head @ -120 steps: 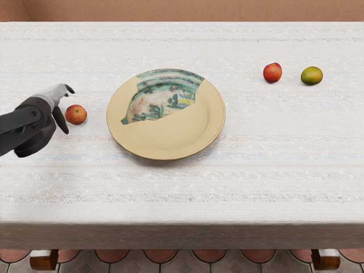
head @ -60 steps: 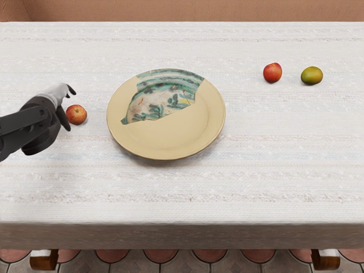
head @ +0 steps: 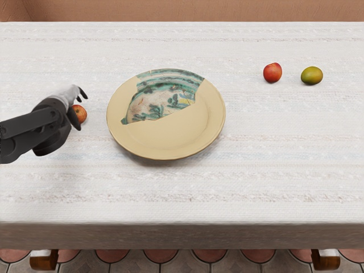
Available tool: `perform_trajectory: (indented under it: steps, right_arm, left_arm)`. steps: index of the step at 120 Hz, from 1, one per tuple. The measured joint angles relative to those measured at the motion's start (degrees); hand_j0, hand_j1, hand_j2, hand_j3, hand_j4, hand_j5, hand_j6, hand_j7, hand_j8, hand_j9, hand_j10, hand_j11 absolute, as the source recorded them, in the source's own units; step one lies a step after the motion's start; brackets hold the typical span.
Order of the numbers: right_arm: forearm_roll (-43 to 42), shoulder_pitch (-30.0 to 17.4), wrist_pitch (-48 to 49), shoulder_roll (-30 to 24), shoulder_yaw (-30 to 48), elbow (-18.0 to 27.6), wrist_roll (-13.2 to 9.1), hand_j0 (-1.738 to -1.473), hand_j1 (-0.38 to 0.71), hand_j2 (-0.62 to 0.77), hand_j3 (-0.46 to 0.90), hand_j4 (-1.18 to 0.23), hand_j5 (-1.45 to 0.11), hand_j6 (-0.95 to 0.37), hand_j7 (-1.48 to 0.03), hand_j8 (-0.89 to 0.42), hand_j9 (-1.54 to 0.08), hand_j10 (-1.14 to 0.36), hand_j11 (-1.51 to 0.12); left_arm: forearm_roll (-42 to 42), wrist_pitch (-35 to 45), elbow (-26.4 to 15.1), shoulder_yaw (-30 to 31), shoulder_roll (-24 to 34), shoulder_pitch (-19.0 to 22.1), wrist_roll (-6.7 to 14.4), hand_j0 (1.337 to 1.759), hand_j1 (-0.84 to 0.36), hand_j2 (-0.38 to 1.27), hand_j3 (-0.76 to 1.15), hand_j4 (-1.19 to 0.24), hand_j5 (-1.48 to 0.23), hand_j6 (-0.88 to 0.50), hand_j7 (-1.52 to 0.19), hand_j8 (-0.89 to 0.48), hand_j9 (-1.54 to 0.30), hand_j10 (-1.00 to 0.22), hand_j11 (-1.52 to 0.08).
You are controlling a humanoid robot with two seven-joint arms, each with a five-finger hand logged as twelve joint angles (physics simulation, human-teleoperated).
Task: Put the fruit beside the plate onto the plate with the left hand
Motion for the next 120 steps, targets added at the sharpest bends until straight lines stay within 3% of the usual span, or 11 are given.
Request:
perform_trajectory:
  steps: [68,93,101,106,120]
  right_arm:
    - [-0.06,0.37,0.0,0.0,-0.01,0.0,0.0,-1.658,-0.35,0.0,0.0,0.0,0.0,0.0,0.0,0.0,0.0,0.0,0.0]
    - [-0.08,0.43,0.0,0.0,0.0,0.0,0.0,-1.658,-0.35,0.0,0.0,0.0,0.0,0.0,0.0,0.0,0.0,0.0,0.0]
    - [-0.08,0.43,0.0,0.0,0.0,0.0,0.0,-1.658,-0.35,0.0,0.0,0.0,0.0,0.0,0.0,0.0,0.0,0.0,0.0]
    - [-0.08,0.44,0.0,0.0,0.0,0.0,0.0,-1.658,-0.35,0.0,0.0,0.0,0.0,0.0,0.0,0.0,0.0,0.0,0.0]
    - [-0.08,0.45,0.0,0.0,-0.01,0.0,0.0,-1.658,-0.35,0.0,0.0,0.0,0.0,0.0,0.0,0.0,0.0,0.0,0.0]
  left_arm:
    - [-0.64,-0.45,4.03,0.07,-1.71,0.1,0.0,1.658,-0.15,0.09,0.0,-0.42,-0.55,-0.42,-0.55,-0.42,-0.55,-0.42,-0.55]
    - [-0.82,-1.87,4.06,-0.01,-1.71,-0.04,0.01,1.658,-0.24,0.12,0.0,-0.49,-0.64,-0.49,-0.64,-0.49,-0.64,-0.49,-0.63]
    - [-0.72,-1.98,4.05,-0.04,-1.71,0.09,0.01,1.657,-0.28,0.14,0.0,-0.51,-0.65,-0.46,-0.66,-0.51,-0.66,-0.51,-0.66]
    - [-0.74,-2.02,4.04,-0.04,-1.71,0.01,0.01,1.657,-0.33,0.26,0.0,-0.52,-0.67,-0.43,-0.68,-0.5,-0.68,-0.52,-0.68]
    - [-0.79,-2.14,4.04,-0.04,-1.71,0.05,0.01,1.656,-0.31,0.21,0.0,-0.55,-0.7,-0.4,-0.71,-0.48,-0.71,-0.54,-0.71]
